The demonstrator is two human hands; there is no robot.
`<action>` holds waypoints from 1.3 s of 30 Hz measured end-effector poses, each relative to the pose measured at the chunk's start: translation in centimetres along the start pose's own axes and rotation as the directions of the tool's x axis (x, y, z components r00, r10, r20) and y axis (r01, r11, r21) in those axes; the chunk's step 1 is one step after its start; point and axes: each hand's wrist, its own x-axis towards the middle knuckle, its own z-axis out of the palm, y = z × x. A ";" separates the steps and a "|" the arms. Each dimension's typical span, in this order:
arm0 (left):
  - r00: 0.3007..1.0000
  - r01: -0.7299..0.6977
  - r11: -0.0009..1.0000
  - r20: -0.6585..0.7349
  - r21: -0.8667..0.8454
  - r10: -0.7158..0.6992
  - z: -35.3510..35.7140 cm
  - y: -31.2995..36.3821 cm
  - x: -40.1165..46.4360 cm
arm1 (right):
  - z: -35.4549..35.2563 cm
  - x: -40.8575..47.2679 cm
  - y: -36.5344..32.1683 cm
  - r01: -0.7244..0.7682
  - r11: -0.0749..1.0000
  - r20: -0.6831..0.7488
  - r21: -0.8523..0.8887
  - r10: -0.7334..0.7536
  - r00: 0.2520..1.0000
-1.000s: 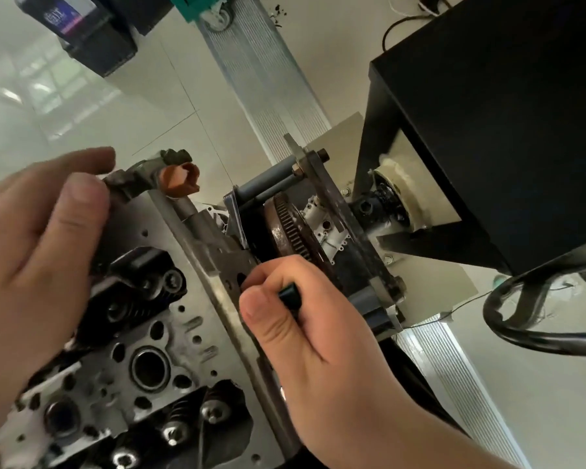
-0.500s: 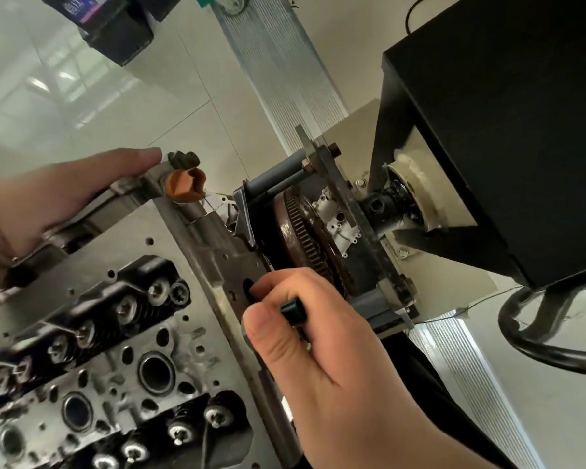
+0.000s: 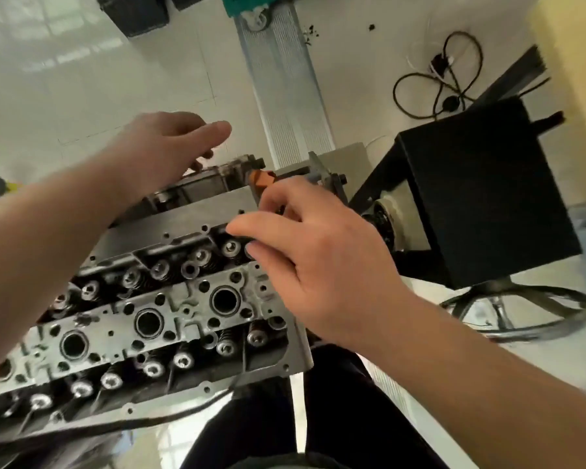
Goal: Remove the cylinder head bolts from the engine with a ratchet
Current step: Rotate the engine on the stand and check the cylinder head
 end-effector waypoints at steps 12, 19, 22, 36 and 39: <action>0.818 -0.032 0.998 -0.576 -0.061 -0.009 -3.9 -24.9 -18.3 | -1.1 7.3 -5.5 0.180 0.791 0.551 -0.584 0.223 0.804; 0.887 0.085 0.936 -0.402 -0.342 -0.227 -1.0 -28.5 -20.6 | 2.4 5.1 -8.4 -0.055 0.625 0.314 -0.779 0.464 0.828; 0.916 0.091 0.813 -0.272 -0.575 -0.295 -1.0 -27.3 -20.5 | 3.5 4.7 -9.6 -0.216 0.564 0.176 -0.797 0.560 0.809; 0.939 0.173 0.631 -0.067 -0.756 -0.337 -1.9 -25.6 -20.1 | 5.3 3.5 -9.4 -0.750 0.488 0.006 -0.447 0.840 0.543; 0.935 0.170 0.582 -0.056 -0.795 -0.350 -1.9 -25.5 -20.0 | 5.5 3.7 -9.1 -0.724 0.523 0.006 -0.449 0.812 0.583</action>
